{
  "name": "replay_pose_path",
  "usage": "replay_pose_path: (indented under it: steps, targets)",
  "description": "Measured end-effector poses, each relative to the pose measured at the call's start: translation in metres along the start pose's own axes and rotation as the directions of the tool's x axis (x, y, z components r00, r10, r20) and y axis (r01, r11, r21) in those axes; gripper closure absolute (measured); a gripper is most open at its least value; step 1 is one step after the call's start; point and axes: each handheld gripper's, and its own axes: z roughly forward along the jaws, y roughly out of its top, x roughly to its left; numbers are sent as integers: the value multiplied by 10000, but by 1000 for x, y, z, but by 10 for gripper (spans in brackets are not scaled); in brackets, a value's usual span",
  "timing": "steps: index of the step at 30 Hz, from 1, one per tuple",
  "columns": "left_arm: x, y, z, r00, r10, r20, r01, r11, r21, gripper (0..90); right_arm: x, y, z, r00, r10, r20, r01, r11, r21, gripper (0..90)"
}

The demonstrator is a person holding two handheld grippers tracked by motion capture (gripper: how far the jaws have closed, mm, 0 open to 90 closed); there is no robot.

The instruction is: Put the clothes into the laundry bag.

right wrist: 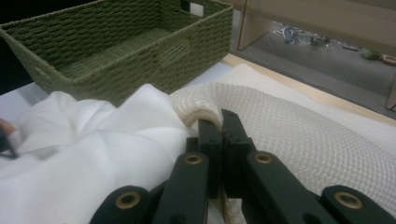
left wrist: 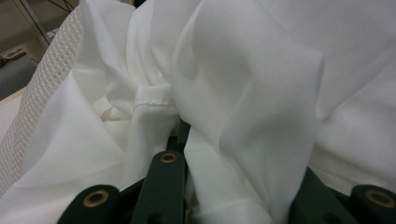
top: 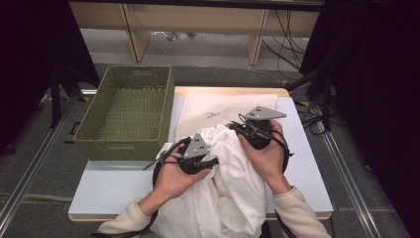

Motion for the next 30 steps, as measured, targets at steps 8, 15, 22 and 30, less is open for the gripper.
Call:
replay_pose_path:
  steps: [8, 15, 22, 30]
  targets:
    - [5, 2, 17, 9963, 797, -333, -767, 9935, 835, 738, 7, 3, -4, 9999, -3, -109, 1, 9998, -206, 895]
    - [37, -26, 65, 9925, -646, -1040, 806, 9842, 1575, 733, 19, -3, 9, 9977, -163, -659, 189, 9990, 403, 895]
    - [43, -27, 58, 9905, -994, -945, 1109, 9860, 1248, 693, 12, -5, 12, 9983, 77, -585, -50, 9990, 454, 893]
    - [38, -29, 35, 9934, -960, -623, 1001, 9927, 668, 476, 9, -8, 11, 9985, 317, -454, -292, 9980, 555, 891]
